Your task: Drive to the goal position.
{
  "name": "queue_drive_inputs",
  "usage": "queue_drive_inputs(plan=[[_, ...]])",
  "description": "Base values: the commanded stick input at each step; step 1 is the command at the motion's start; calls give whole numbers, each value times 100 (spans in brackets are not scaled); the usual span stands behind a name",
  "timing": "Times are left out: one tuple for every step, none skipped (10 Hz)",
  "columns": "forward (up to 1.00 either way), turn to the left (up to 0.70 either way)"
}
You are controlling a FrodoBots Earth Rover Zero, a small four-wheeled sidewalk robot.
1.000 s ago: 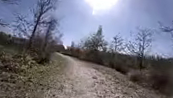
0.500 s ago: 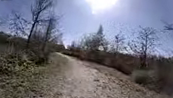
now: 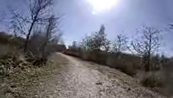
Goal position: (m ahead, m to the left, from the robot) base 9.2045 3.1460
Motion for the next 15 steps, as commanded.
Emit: queue_drive_inputs(plan=[[50, 0], [50, 0], [50, 0], [50, 0], [50, 0], [50, 0], [50, 0], [50, 0], [50, 0], [50, 0], [50, 0], [50, 0], [50, 0], [50, 0], [50, 0]])
